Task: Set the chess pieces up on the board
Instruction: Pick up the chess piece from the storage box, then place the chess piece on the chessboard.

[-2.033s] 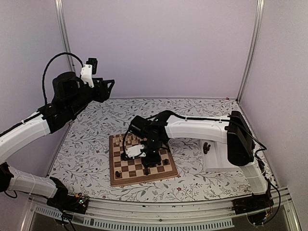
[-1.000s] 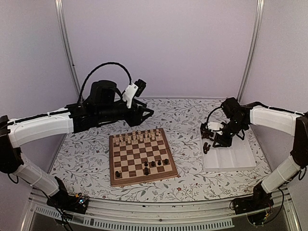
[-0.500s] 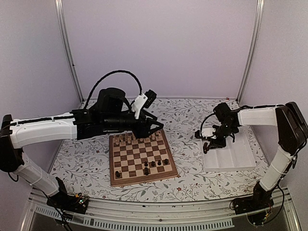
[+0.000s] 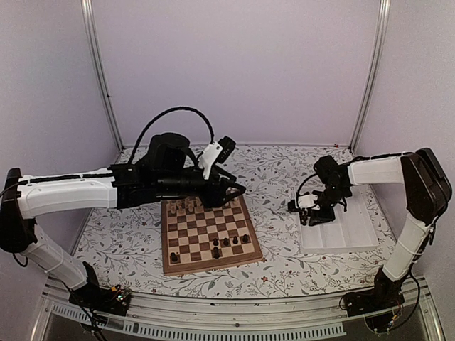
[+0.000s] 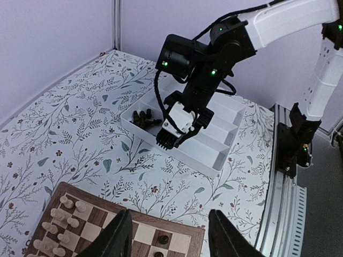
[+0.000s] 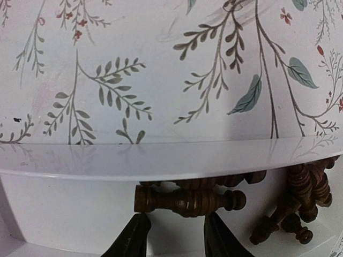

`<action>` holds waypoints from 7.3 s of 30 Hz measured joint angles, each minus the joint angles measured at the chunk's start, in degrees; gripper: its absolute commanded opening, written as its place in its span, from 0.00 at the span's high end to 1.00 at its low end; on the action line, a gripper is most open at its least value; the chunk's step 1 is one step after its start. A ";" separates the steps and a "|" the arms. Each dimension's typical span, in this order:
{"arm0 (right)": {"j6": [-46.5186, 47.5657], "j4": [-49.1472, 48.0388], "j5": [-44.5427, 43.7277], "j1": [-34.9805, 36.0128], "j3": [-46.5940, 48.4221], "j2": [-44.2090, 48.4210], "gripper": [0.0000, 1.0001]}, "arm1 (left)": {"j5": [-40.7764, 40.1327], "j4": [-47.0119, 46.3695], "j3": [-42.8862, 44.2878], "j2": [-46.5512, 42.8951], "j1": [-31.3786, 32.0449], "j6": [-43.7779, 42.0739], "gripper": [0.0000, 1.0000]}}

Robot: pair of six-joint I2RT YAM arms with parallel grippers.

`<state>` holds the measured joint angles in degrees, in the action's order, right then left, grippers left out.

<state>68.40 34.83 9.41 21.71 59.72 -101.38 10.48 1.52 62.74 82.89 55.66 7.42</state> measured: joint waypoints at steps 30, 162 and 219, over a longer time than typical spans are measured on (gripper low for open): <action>2.93 3.76 1.55 -0.04 4.66 -3.67 0.56 | -0.48 -2.54 -2.16 1.62 1.20 0.37 0.51; -26.45 -5.77 18.29 1.46 -9.57 20.74 0.95 | -8.50 34.38 25.05 31.65 10.51 -5.55 0.91; -23.17 7.34 22.10 11.19 8.98 20.72 0.94 | 9.31 -0.92 8.41 12.83 -0.04 17.88 0.51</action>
<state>45.23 42.17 31.51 32.91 68.71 -80.66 19.79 0.60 71.16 95.72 55.61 25.30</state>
